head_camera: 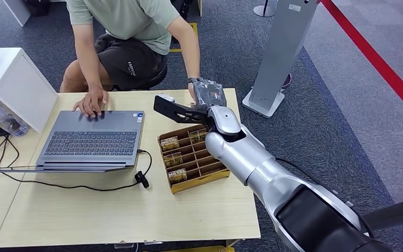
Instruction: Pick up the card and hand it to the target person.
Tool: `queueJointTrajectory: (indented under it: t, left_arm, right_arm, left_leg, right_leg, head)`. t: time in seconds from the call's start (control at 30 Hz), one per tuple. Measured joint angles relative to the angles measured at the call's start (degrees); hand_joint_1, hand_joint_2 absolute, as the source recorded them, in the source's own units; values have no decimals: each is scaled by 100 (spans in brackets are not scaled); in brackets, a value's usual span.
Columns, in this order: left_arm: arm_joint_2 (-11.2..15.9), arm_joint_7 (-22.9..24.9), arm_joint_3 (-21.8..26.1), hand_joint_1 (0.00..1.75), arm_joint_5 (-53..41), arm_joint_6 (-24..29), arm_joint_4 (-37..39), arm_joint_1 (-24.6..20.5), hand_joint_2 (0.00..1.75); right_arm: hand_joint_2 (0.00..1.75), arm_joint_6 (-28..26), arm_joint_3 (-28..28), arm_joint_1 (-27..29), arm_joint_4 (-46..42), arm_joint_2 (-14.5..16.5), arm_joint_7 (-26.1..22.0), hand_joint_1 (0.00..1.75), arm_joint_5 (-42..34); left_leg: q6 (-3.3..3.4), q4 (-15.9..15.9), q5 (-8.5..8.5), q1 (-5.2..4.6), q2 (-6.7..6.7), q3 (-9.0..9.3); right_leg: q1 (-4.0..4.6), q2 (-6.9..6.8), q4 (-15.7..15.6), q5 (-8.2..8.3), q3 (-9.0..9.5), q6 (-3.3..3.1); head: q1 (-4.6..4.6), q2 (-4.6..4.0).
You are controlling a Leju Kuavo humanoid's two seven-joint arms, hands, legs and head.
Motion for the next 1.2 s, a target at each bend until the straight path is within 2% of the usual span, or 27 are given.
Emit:
queueJointTrajectory:
  t: [0.27, 0.43, 0.53, 0.67, 0.77, 0.9, 1.07, 1.2]
  left_arm:
    - [2, 14, 0, 0, 56, 28, 0, 5, 0]
    - [2, 19, 2, 0, 185, 42, 0, 21, 0]
    - [2, 40, 5, 0, 281, 46, 0, 40, 0]
    - [4, 86, 13, 0, 363, 61, 0, 70, 0]
    - [11, 109, 15, 0, 381, 62, 0, 85, 0]
    - [17, 70, 17, 0, 429, 73, 0, 89, 0]
    - [22, 13, 27, 0, 497, 112, 0, 84, 0]
    - [22, 30, 37, 0, 504, 146, 0, 80, 0]
  right_arm:
    - [175, -85, -4, 20, -30, -30, -5, 0, -183]
    - [175, -190, -67, 381, -578, -271, 93, 0, -410]
    - [175, -193, -183, 905, -1290, -549, 214, 0, -550]
    - [175, -140, -500, 2002, -2678, -1017, 120, 0, -1001]
    - [175, -125, -765, 2783, -3655, -1345, -140, 0, -1482]
    - [175, -98, -1108, 3673, -4783, -1718, -729, 0, -2434]
    - [175, -122, -1408, 4495, -5697, -2014, -1195, 0, -3230]
    - [175, -134, -1507, 4853, -5967, -2114, -1378, 0, -3611]
  left_leg:
    - [0, 0, 0, 0, 0, 2]
    - [0, 2, 0, 0, 0, 5]
    - [1, 4, -1, 0, 0, 6]
    - [0, 4, -4, 0, -1, 4]
    - [-1, 4, -6, 0, 1, 2]
    - [-1, 4, -7, 0, 0, 2]
    - [-2, 3, -7, 0, 3, 4]
    - [-2, 3, -7, 0, 3, 4]
  right_leg:
    - [0, 0, 0, 0, -1, 0]
    - [0, 0, -2, 0, -1, 0]
    - [0, 0, -6, 0, 1, 0]
    - [0, -1, -11, -1, 1, 1]
    - [0, 0, -13, -1, -1, 1]
    - [0, -1, -15, -1, 1, 2]
    - [0, 1, -14, -1, 3, 2]
    - [0, 2, -14, -1, 4, 2]
  head:
    - [1, 0]
    - [1, 0]
    - [2, 0]
    - [5, 0]
    - [6, 0]
    - [4, 0]
    - [2, 0]
    - [2, 0]
